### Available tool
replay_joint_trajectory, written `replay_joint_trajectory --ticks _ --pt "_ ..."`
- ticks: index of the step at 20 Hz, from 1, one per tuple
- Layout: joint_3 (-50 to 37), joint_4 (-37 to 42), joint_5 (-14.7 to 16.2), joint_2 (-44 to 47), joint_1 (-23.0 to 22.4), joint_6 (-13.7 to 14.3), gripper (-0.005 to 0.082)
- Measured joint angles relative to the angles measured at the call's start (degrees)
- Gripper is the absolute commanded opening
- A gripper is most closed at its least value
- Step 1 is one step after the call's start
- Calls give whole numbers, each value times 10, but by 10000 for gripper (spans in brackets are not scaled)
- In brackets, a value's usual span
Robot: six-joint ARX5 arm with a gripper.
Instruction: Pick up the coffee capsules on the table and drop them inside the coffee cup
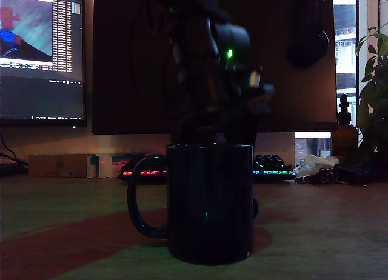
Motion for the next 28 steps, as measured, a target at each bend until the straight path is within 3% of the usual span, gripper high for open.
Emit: replay_joint_trajectory --ticks 16,28 --pt "0 0 2 40 -33 -6 553" --pt "0 13 -26 42 -32 -6 512"
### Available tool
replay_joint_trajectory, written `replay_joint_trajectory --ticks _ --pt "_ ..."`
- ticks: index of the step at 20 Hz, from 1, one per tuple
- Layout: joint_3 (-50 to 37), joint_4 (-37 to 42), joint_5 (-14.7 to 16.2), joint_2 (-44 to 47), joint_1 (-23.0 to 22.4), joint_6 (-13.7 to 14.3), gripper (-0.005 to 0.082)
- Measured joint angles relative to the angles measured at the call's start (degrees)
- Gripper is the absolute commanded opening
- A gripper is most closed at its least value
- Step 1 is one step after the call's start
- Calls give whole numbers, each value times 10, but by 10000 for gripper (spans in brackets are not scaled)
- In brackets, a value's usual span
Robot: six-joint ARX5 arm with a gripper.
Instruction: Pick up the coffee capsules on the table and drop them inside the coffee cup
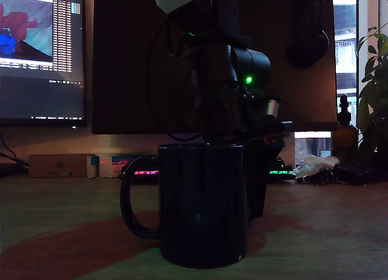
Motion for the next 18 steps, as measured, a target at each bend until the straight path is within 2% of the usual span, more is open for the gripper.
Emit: replay_joint_trajectory --ticks 3,5,11,18 --pt "0 0 -8 0 0 0 512" --pt "0 0 -8 0 0 0 481" --pt "0 8 -8 0 0 0 229" --pt "0 33 3 0 0 3 212"
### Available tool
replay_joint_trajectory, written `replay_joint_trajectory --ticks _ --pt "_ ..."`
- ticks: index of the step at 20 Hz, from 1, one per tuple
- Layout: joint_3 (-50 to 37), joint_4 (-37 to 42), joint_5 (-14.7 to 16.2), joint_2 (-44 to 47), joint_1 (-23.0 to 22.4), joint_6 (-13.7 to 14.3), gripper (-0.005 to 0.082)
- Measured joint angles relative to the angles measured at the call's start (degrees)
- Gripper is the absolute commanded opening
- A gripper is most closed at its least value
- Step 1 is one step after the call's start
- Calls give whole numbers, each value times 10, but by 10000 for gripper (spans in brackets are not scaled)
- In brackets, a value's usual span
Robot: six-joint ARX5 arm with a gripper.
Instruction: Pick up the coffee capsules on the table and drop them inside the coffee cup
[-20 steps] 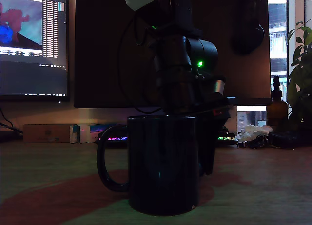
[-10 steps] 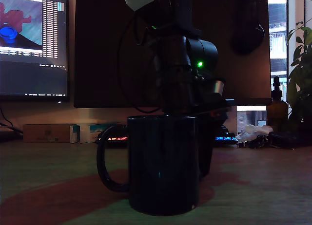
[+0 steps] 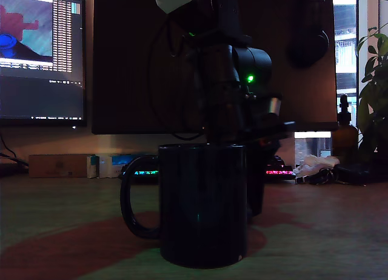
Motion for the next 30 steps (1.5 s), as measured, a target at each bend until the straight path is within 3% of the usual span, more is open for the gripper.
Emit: replay_joint_trajectory --ticks 6,14,19,30 --pt "12 -12 10 0 0 0 213" --pt "126 -115 19 0 3 9 213" --pt "133 -140 45 -3 7 14 213" --pt "133 -123 51 -155 8 14 213"
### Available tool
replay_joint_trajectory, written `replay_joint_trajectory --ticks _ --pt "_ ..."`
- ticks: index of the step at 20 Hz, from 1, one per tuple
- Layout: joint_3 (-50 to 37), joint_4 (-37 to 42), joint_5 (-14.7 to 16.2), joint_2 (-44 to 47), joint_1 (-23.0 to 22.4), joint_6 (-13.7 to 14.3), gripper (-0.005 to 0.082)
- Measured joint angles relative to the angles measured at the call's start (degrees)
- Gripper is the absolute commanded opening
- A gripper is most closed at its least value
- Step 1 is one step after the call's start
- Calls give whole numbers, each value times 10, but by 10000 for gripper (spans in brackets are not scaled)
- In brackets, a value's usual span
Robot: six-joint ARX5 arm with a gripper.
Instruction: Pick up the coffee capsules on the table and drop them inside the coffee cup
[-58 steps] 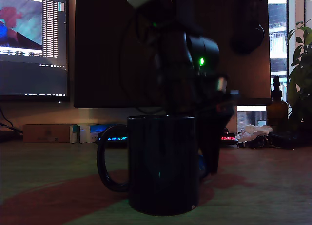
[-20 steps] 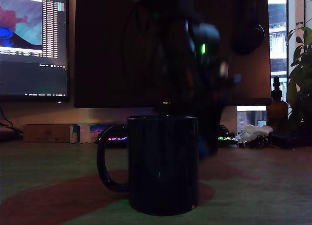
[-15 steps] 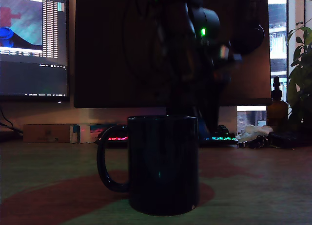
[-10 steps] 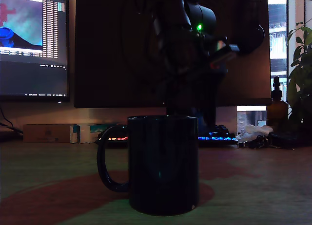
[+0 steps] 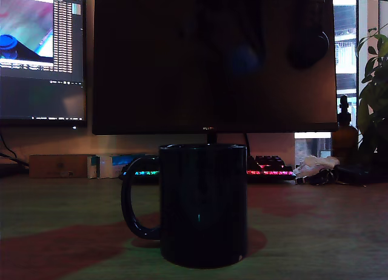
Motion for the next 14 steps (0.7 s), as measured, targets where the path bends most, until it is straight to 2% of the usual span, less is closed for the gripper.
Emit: replay_joint_trajectory --ticks 5,8,11,14 --pt "-3 16 0 -23 0 2 213" --pt "-32 25 0 -66 0 4 213" --pt "-110 70 0 -132 0 4 213" --pt "-241 143 2 -210 0 4 213"
